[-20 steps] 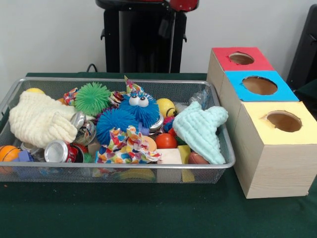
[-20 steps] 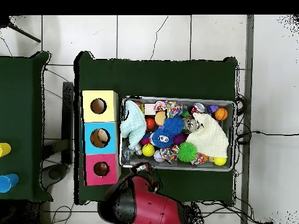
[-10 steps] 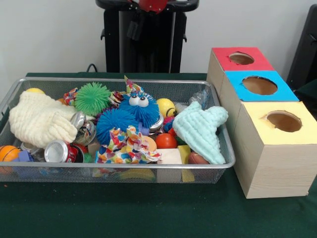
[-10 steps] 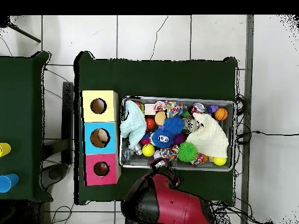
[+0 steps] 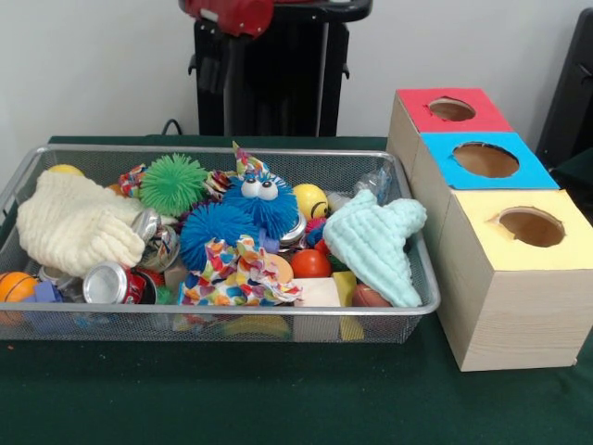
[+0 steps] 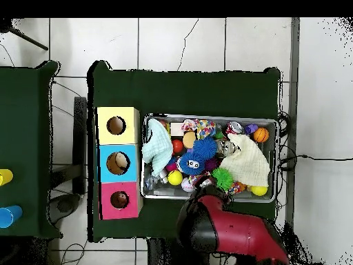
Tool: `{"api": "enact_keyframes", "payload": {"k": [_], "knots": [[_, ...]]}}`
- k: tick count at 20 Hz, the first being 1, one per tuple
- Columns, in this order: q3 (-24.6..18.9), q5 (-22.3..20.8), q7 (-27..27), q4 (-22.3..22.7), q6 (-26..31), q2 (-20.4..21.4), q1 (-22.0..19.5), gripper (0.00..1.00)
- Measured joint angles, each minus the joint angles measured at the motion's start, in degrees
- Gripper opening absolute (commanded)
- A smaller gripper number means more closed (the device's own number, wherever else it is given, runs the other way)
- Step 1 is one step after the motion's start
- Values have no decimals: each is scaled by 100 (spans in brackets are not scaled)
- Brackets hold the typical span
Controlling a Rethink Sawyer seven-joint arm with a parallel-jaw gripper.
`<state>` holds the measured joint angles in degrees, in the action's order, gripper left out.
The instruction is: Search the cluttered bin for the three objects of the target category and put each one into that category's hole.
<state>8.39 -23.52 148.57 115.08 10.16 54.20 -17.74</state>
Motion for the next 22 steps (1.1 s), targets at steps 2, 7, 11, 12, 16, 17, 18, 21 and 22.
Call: {"api": "enact_keyframes", "payload": {"k": [2,7,11,12,16,17,18,21,22], "knots": [[-320,-123,-69,-2,0,8,-364,0],[-1598,-420,-590,-12,149,-32,-1723,0],[-2284,-462,-1079,-38,480,-88,-2326,0],[-2635,-462,-1408,-65,743,-135,-2586,0],[-3186,-464,-2033,-118,1231,-254,-2882,0],[-3338,-464,-2227,-137,1364,-298,-2929,0],[-3423,-463,-2342,-147,1432,-327,-2945,0],[-3636,-471,-2609,-162,1503,-393,-2924,0],[-3688,-506,-2638,-162,1490,-411,-2882,0]]}}
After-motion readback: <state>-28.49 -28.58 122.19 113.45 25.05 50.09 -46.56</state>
